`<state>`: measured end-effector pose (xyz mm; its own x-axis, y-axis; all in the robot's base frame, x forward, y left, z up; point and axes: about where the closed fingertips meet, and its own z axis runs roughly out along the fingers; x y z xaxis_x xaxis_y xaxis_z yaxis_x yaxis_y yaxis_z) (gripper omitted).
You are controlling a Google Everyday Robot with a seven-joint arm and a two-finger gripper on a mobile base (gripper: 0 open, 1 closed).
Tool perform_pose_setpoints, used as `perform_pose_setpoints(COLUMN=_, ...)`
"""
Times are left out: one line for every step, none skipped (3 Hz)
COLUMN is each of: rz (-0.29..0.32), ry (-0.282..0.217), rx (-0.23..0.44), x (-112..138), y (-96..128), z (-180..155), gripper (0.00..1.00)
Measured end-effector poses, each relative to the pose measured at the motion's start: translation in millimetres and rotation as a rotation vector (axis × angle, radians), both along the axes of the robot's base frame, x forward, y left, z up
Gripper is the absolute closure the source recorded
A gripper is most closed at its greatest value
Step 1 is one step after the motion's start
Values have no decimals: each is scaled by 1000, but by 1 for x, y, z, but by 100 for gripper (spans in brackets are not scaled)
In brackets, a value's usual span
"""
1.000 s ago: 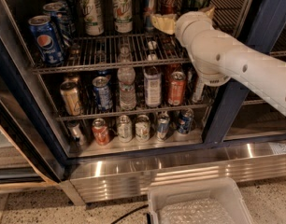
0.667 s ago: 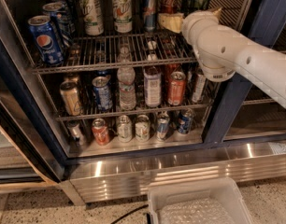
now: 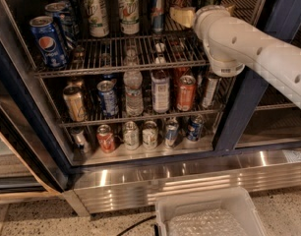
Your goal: Pick green can from top shelf of fridge
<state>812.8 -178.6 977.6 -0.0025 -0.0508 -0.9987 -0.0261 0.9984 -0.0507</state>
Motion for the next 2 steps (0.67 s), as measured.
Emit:
perform_pose_setpoints(rz=-52, ry=-1, rx=16, x=17, y=-24, z=9, gripper=0)
perform_pose_setpoints(rz=-105, ry=-14, rx=-1, x=51, y=-36, z=15, gripper=0)
